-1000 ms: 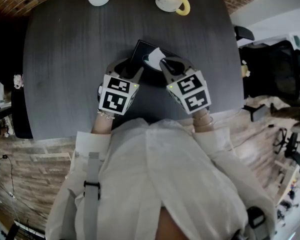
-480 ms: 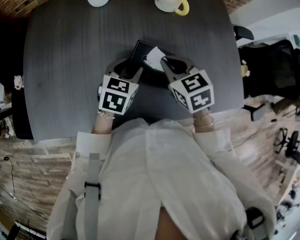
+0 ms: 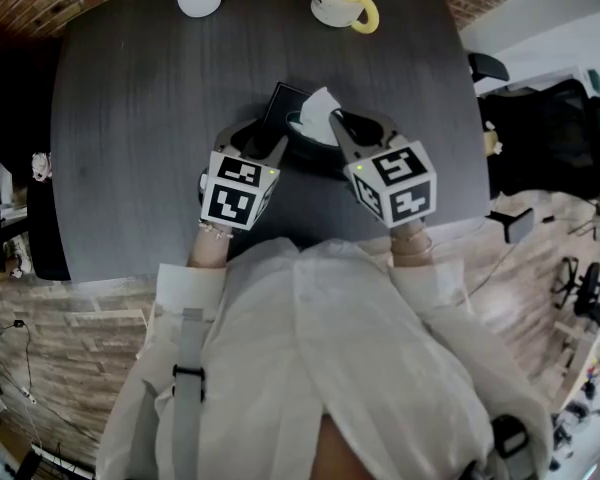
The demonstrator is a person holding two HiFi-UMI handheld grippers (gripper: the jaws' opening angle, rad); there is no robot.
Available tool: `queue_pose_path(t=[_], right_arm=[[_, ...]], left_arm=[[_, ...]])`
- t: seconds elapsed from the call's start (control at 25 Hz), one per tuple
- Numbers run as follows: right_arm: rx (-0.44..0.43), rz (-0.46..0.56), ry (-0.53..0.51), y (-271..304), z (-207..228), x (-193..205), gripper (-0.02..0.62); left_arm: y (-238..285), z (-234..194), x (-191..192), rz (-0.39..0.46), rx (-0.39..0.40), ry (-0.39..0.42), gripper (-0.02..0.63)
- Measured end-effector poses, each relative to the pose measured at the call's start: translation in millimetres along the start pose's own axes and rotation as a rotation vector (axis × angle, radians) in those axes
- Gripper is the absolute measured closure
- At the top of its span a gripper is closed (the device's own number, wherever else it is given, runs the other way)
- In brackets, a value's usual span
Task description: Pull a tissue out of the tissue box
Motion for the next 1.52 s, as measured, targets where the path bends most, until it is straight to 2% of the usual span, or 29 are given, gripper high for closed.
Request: queue_pose_path(t=[0.84,1.08,1.52], right_arm=[[0.037,0.062,-0.021,-18.2,7.8,-19.1,0.584],[0.046,0.128,-0.024,-27.2,11.5,-37.8,0.584],[0.063,0.179,-0.031,-41.5,12.4,-51.7,0.584]], left_arm=[[-0.3,0.0,0.6,0.001,-0.008,0.003,0.433],[0.3,-0.6,0.7,0.0,-0.01,0.004,0.433],[-1.3,0.0,-0.7,0.011,-0.005,-0.008,0.433]])
Point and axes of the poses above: the fingertips, and each gripper's own axes: y forward along the fingers, z to its right, x out of its underside, the point moved 3 cm from there along -y, backward along the fingers, and after that the axes turned 9 degrees about y, right-handed, at the moved point
